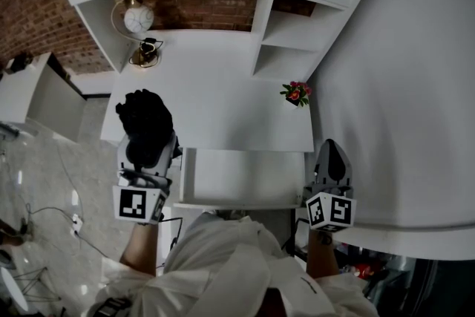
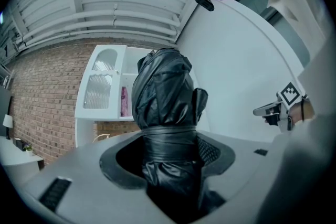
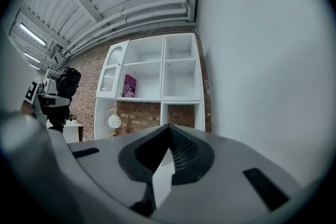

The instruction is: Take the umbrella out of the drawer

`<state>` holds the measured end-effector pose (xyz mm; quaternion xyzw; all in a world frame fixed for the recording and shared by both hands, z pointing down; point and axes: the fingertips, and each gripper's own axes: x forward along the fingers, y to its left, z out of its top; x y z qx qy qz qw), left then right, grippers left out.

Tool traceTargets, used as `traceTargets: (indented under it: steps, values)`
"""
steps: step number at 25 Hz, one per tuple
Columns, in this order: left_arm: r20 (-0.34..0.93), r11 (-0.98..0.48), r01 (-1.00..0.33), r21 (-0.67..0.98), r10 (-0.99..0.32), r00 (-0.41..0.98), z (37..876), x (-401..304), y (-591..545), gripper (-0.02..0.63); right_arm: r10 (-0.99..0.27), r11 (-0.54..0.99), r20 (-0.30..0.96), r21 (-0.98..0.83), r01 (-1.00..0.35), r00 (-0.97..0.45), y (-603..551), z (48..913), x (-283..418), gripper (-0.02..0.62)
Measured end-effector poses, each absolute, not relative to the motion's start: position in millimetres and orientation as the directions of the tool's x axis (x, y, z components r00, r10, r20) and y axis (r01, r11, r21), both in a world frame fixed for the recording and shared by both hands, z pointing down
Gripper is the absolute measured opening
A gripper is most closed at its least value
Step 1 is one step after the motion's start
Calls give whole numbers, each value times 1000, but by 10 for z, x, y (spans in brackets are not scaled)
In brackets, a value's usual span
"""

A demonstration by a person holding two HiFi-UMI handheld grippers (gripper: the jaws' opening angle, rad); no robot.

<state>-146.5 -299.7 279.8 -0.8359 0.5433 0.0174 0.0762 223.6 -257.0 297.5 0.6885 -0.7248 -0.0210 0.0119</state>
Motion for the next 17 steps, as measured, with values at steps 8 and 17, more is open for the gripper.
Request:
traceTargets:
  steps: [8, 17]
  values:
    - [-99, -416, -905, -88, -900, 424, 2826, -1410, -2996, 270, -998, 65, -6, 71, -995, -65, -2589, 2969, 2181, 15]
    - [-92, -433, -897, -91, -893, 441, 2826, -1334, -3017, 270, -998, 60, -12, 78, -995, -61, -2574, 2950, 2213, 15]
